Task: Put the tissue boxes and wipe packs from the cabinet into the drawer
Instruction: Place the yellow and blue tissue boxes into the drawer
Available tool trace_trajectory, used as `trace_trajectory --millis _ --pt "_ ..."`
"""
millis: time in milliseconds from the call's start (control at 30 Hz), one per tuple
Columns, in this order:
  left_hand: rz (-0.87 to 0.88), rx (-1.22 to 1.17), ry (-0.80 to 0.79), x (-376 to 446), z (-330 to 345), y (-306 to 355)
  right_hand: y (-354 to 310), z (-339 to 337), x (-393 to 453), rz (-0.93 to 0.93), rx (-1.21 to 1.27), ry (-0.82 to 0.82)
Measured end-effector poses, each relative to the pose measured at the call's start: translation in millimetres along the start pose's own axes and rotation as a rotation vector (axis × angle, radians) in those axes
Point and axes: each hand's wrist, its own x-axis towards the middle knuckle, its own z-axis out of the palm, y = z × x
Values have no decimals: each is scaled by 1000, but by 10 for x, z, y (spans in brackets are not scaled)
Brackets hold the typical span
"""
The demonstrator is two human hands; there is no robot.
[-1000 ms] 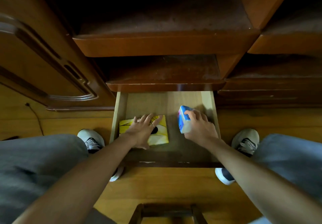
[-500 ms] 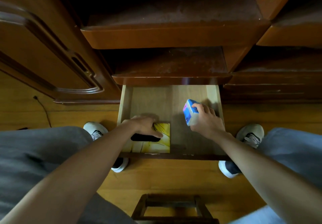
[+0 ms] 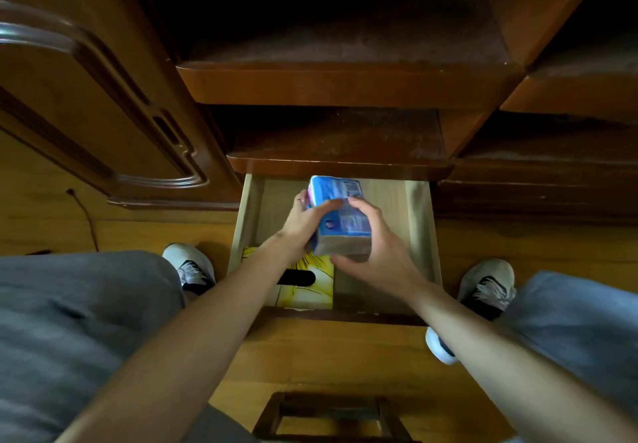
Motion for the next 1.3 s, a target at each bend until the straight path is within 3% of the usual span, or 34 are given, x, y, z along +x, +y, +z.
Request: trace_trajectory --millis 67,133,200,267,400,533,600,667,800,900,967,1067,1167,1233,1300 --pt "22 -139 -50 -43 -88 -13 -63 -34 -3 81 235 79" --pt "48 -196 -153 -82 -127 -14 -85 -122 59 300 411 177" --pt "33 -210 -264 -132 -74 -11 -47 -253 135 533 634 104" --pt "0 -189 -285 -166 53 -53 0 -346 150 653 750 11" --pt "115 64 -33 -147 211 -206 27 -362 133 591 542 196" --pt "25 32 -161 -194 177 -249 90 -379 153 474 562 130" --pt "44 -16 -106 -135 169 -321 128 -400 141 372 409 182" --pt "34 -94 -41 -84 157 -386 193 -452 131 448 277 232" --pt "-31 -56 -135 -4 136 -448 391 -499 -8 746 656 -110" --pt "114 240 -41 72 139 -467 492 -370 -59 743 673 -104" --pt "262 569 95 113 36 -475 548 -265 -26 754 489 7" --pt "305 1023 228 192 -258 -574 747 -124 -21 829 281 102" --pt "247 1385 162 213 -458 -757 857 82 -83 862 191 -75" --pt "273 1512 88 218 -513 -865 852 206 -50 789 -51 -289" --pt "286 1554 58 219 -544 -898 825 265 42 680 -273 -387"
